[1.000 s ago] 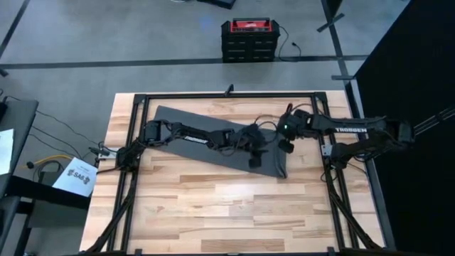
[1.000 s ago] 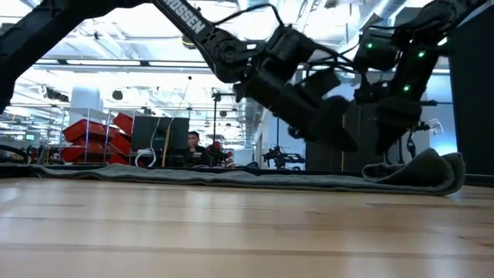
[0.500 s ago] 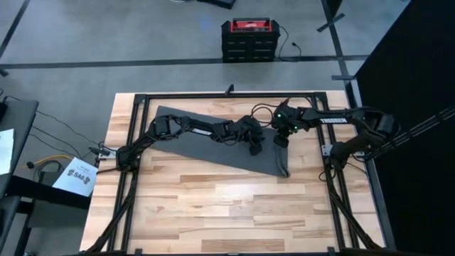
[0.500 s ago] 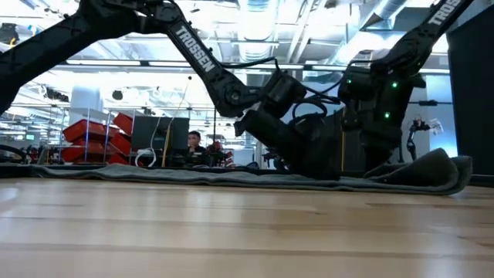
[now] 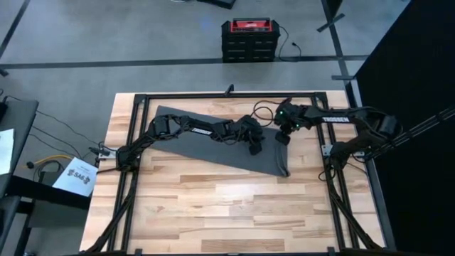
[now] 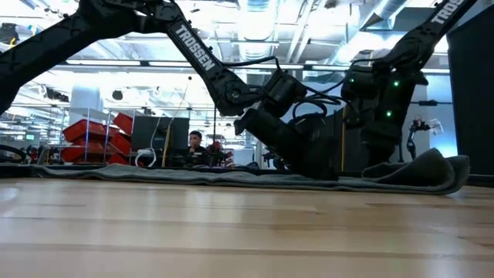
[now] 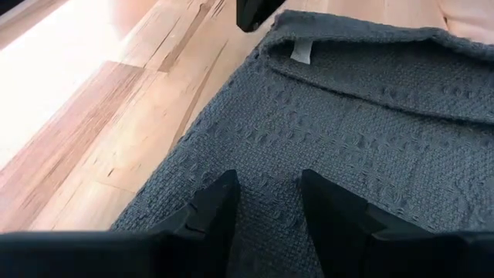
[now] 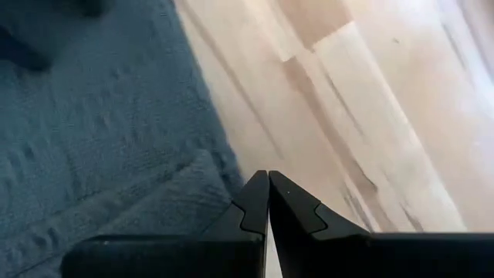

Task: Roll towel
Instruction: Roll the gray towel

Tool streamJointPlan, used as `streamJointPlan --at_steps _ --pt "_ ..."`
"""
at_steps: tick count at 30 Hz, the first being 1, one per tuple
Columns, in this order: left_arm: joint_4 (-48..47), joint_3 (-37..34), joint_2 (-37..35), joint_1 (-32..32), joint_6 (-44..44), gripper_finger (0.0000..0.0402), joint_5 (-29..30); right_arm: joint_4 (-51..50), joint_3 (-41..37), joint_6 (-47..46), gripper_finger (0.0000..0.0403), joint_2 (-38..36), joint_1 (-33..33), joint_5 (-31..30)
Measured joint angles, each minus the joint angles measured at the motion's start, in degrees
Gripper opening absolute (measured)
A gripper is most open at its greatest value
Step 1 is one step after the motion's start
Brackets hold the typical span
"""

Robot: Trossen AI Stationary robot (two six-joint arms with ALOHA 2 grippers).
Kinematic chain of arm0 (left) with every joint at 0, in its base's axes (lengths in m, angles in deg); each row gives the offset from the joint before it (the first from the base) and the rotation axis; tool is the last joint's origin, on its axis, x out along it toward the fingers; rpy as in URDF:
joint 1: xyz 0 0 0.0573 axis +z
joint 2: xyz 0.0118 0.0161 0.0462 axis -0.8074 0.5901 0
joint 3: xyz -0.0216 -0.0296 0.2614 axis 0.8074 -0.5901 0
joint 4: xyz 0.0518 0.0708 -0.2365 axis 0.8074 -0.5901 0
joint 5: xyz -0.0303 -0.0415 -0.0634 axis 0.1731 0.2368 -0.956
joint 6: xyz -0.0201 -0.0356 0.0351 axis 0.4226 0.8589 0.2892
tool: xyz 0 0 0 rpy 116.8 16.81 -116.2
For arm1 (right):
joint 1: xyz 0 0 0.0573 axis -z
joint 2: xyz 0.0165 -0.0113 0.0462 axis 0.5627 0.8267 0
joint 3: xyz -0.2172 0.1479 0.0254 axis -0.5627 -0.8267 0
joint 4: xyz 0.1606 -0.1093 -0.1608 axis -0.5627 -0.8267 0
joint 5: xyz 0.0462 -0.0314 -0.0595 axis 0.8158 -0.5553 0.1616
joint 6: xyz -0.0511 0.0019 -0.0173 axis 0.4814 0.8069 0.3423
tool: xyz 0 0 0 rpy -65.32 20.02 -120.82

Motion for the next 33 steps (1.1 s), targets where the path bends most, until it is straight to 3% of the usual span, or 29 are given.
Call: streamJointPlan --at_steps 7,12,33 --pt "0.5 -0.1 0.0 -0.1 0.7 0.0134 0.2 4.8 0.7 1.9 0.0000 -1.1 -1.9 0.8" --pt "0.6 -0.1 0.0 -0.2 0.8 0.0134 0.2 4.6 0.6 2.4 0.0000 0.8 -4.5 5.1" --pt "-0.7 -0.1 0.0 -0.2 0.7 0.0134 0.2 1.4 0.5 0.9 0.0000 1.9 -2.5 1.5"
